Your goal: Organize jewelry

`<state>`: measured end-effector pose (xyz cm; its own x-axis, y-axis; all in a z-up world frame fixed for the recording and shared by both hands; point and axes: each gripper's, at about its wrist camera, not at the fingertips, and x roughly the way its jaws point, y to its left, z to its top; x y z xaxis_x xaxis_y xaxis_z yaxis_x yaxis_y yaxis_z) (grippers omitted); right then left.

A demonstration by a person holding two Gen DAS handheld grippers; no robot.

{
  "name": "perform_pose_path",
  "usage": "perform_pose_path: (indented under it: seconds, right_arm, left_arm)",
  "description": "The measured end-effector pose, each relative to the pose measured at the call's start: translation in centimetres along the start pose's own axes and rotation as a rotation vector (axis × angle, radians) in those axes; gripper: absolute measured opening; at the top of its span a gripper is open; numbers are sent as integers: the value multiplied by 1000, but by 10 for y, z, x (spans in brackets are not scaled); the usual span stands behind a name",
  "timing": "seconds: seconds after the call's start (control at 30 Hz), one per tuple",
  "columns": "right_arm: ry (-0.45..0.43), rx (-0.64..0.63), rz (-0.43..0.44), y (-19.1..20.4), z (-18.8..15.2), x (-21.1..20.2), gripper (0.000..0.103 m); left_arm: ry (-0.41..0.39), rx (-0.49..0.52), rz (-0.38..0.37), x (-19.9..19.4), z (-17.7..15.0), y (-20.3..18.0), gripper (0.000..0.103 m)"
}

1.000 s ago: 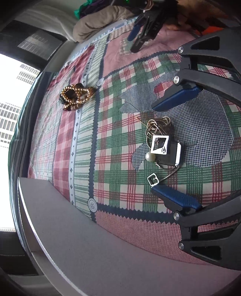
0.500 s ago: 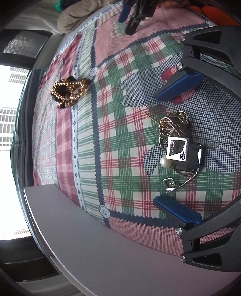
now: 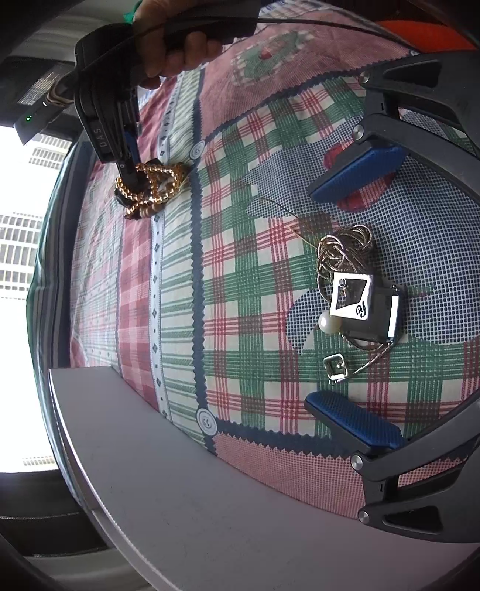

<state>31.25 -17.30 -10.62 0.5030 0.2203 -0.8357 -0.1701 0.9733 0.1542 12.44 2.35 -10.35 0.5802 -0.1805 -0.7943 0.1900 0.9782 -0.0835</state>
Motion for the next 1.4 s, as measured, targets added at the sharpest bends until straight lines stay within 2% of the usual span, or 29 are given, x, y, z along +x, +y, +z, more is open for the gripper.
perform_pose_path:
  seconds: [0.1, 0.23, 0.5, 0.63, 0.73, 0.83, 0.93, 1.03, 1.1, 1.17, 1.23, 1.3, 1.37, 1.4]
  right_arm:
    - [-18, -27, -27, 5, 6, -7, 8]
    - [-103, -32, 10, 6, 14, -56, 8]
    - [-291, -62, 24, 10, 48, -149, 8]
    - [-348, -66, 67, 12, 50, -188, 8]
    - [-338, -71, 111, 13, 39, -209, 8]
    - [-284, -55, 169, 8, 16, -213, 8]
    - [-201, 6, 238, -8, -16, -199, 8]
    - [-116, 137, 264, -42, -55, -171, 8]
    - [-67, 220, 189, -71, -83, -146, 10]
    - [-39, 251, 21, -98, -109, -125, 11]
    - [-15, 227, -135, -116, -129, -112, 12]
    - [-1, 225, -189, -129, -145, -109, 13]
    - [-22, 232, -170, -137, -157, -115, 34]
    - [-39, 230, -160, -137, -161, -120, 50]
  left_arm:
    - [-7, -11, -15, -2, 0, 2, 101]
    - [-8, -13, -18, -3, -1, 2, 101]
    - [-8, -14, -17, -3, -1, 2, 101]
    - [-6, -11, -13, -2, 0, 2, 101]
    - [-4, -7, -9, -1, 0, 1, 101]
    - [-4, -7, -8, -1, 0, 0, 101]
    - [-4, -5, -5, -1, -1, 0, 101]
    - [-3, -4, -5, 0, -1, 0, 101]
    - [-1, 0, -2, 0, -1, -1, 101]
    - [0, 3, 2, 1, -1, -1, 101]
    - [2, 6, 4, 1, -1, -2, 101]
    - [2, 7, 5, 1, 0, -2, 101]
    - [-1, 2, -2, 1, 0, -1, 101]
    - [-4, -3, -12, 1, -1, 0, 101]
